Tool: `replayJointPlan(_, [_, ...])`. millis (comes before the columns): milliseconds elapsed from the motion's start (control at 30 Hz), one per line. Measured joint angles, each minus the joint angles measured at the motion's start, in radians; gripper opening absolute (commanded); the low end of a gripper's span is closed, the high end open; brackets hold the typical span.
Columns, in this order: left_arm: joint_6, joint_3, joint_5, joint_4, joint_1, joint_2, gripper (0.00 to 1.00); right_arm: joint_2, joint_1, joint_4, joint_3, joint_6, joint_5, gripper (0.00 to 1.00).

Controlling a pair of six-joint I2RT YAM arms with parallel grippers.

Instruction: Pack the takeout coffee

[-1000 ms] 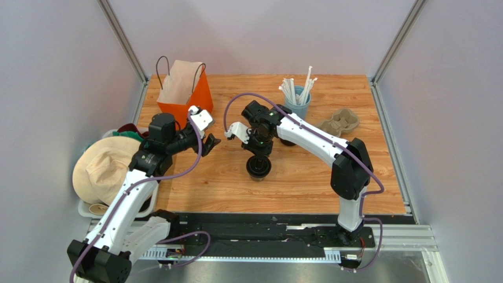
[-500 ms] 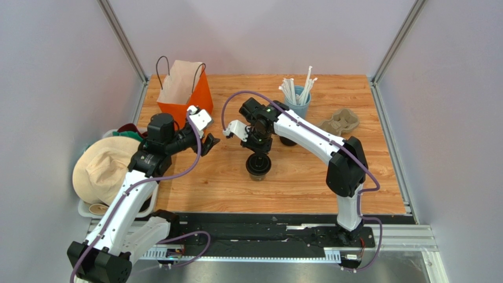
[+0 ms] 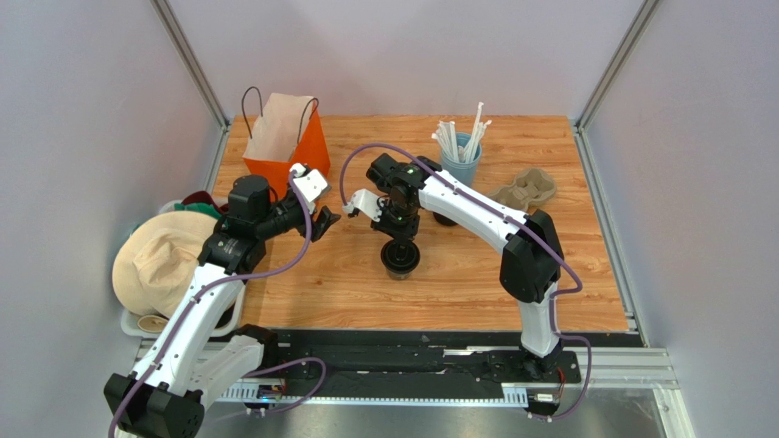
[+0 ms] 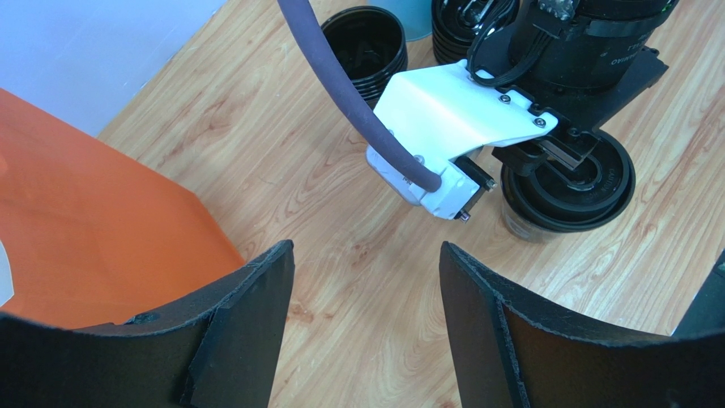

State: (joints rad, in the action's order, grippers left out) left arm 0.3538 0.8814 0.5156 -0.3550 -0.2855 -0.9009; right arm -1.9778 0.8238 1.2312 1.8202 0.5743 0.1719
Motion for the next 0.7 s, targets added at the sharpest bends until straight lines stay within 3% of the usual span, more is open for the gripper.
replayJointPlan(700, [0.0,0.0,0.003,0.0,0.0,0.0,0.72,-0.018,0.007,0.007,0.038,0.005,-0.01,0.07])
